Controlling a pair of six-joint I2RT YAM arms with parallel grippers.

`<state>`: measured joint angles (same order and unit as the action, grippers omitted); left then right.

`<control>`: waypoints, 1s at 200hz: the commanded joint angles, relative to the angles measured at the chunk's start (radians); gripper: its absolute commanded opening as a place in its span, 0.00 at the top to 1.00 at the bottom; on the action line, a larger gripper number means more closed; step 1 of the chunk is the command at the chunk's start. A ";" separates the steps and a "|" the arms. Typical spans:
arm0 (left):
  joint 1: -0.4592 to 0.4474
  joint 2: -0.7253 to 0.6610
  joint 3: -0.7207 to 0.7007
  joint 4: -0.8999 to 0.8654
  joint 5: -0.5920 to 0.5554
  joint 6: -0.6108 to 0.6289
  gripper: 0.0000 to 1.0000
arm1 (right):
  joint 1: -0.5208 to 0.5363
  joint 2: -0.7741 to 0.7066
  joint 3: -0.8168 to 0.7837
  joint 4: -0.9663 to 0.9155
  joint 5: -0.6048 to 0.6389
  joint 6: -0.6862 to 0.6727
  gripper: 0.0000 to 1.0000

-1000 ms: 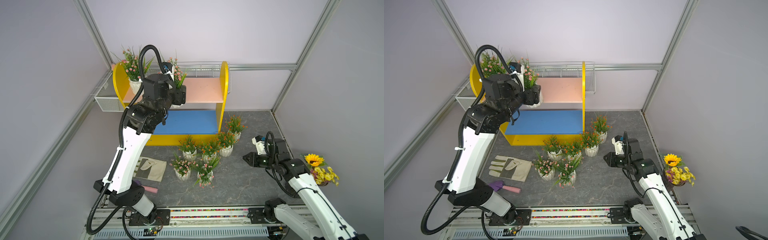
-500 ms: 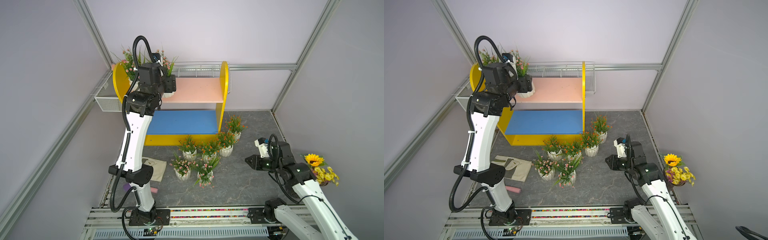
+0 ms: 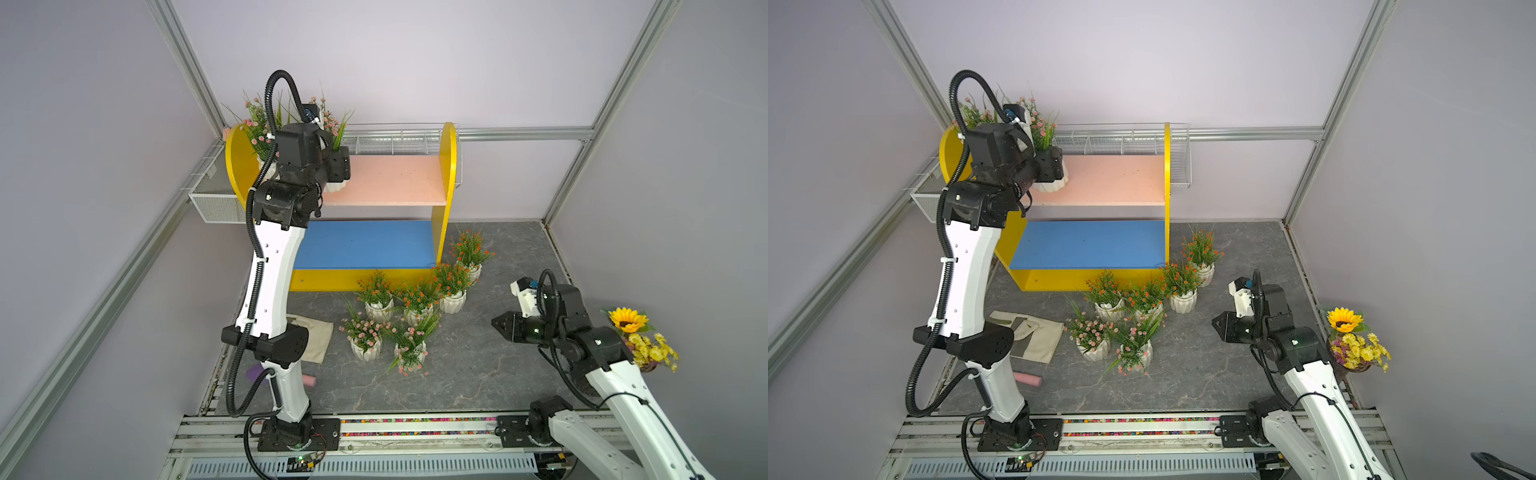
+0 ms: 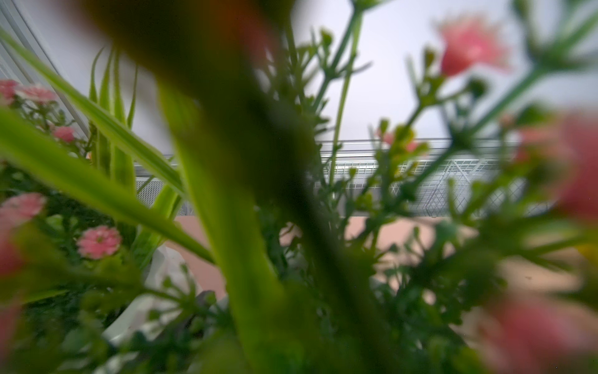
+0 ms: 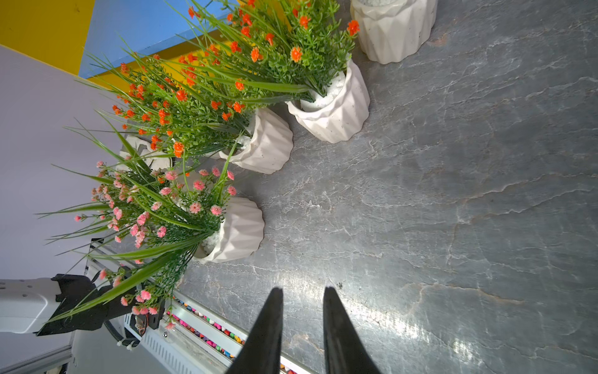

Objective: Place the baby's breath potted plants on the rack by color
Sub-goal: Place the baby's breath potted plant on the rack.

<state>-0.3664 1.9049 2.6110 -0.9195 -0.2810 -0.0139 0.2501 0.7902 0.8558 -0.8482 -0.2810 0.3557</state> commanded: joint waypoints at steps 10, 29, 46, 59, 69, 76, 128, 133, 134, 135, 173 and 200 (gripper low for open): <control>0.006 0.020 0.035 0.059 -0.015 0.012 0.92 | -0.005 -0.008 0.014 -0.002 0.002 0.009 0.75; 0.009 0.028 0.035 0.064 -0.019 0.012 0.91 | -0.005 -0.010 0.012 -0.003 0.005 0.010 0.75; 0.012 0.038 0.035 0.072 -0.023 0.009 0.89 | -0.004 -0.009 0.011 -0.003 0.005 0.010 0.75; 0.019 0.049 0.039 0.071 -0.026 0.002 0.87 | -0.004 -0.011 0.011 -0.002 0.003 0.010 0.74; 0.023 0.056 0.039 0.071 -0.025 -0.001 0.85 | -0.005 -0.010 0.011 0.000 0.002 0.009 0.74; 0.025 0.062 0.040 0.070 -0.025 -0.003 0.83 | -0.004 -0.010 0.009 0.000 0.002 0.010 0.74; 0.033 0.087 0.043 0.062 -0.037 -0.004 0.43 | -0.005 -0.008 0.006 0.010 0.000 0.011 0.68; 0.033 0.089 0.043 0.061 -0.035 -0.004 0.42 | -0.005 -0.006 0.005 0.013 -0.001 0.013 0.68; 0.033 0.089 0.044 0.061 -0.035 -0.004 0.41 | -0.005 -0.006 0.005 0.013 -0.002 0.013 0.67; 0.032 0.088 0.043 0.061 -0.035 -0.004 0.41 | -0.005 -0.005 0.005 0.013 -0.002 0.013 0.67; 0.032 0.084 0.048 0.063 -0.032 -0.007 0.38 | -0.004 0.008 -0.004 0.033 -0.015 0.014 0.66; 0.032 0.071 0.051 0.071 -0.032 -0.012 0.37 | -0.005 0.009 -0.004 0.040 -0.019 0.014 0.62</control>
<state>-0.3405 1.9736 2.6293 -0.8589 -0.2993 -0.0177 0.2501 0.7975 0.8558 -0.8352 -0.2855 0.3656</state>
